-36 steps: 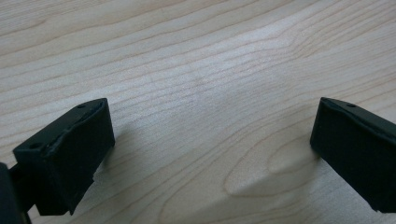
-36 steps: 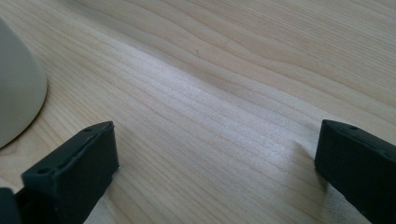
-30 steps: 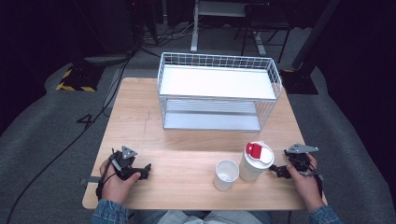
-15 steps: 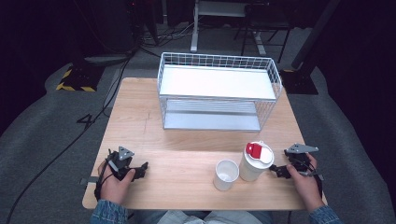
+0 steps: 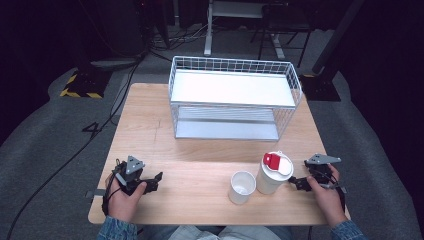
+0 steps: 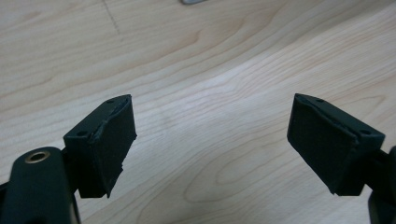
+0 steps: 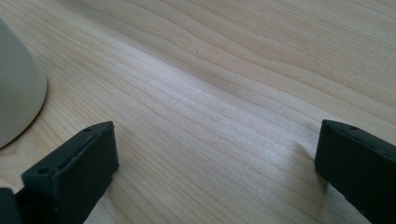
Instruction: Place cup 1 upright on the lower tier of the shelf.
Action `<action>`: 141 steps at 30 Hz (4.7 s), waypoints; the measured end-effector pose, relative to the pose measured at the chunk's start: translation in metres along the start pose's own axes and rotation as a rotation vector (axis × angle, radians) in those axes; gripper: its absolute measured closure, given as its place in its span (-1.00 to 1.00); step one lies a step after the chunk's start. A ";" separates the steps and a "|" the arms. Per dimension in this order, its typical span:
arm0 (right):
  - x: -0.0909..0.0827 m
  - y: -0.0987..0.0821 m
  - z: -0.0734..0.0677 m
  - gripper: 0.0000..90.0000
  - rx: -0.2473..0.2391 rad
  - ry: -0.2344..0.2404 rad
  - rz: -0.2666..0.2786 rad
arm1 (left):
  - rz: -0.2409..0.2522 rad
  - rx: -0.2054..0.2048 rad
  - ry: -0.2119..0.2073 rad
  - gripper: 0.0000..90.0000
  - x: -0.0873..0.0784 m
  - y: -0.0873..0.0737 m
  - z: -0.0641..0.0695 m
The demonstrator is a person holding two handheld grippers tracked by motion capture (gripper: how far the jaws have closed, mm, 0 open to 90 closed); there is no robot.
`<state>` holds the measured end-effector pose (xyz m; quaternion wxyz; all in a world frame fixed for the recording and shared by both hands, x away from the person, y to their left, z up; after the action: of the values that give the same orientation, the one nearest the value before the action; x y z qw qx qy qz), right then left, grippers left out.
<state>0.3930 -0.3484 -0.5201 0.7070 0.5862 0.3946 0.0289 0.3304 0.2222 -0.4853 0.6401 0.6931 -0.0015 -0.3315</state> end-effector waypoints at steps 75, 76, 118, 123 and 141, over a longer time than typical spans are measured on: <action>0.000 0.000 0.000 -1.00 0.000 0.000 0.000 | 0.192 0.066 -0.463 -0.64 0.038 0.051 0.205; 0.000 0.000 0.000 -1.00 0.000 0.000 0.000 | 0.192 0.070 -0.464 -0.65 0.039 0.050 0.206; -0.001 -0.001 0.000 -1.00 -0.003 0.001 -0.001 | 0.130 0.105 -0.414 -0.53 0.091 0.021 0.232; -0.001 -0.001 0.000 -1.00 -0.003 0.001 -0.001 | 0.128 0.102 -0.421 -0.53 0.091 0.021 0.232; -0.002 -0.001 0.000 -1.00 -0.002 0.000 0.000 | 0.123 0.116 -0.447 -0.52 0.079 0.034 0.225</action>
<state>0.3915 -0.3493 -0.5201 0.7076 0.5854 0.3947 0.0295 0.3028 -0.0169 -0.4820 0.6022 0.6367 -0.2044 -0.4362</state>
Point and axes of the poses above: each handheld gripper's, and its own axes: x roughly forward along the jaws, y roughly out of its top, z roughly to its right, the point moved 2 cm from there along x, roughly forward along the jaws, and after that the axes turned 13 degrees about z, right-handed, at the moved point
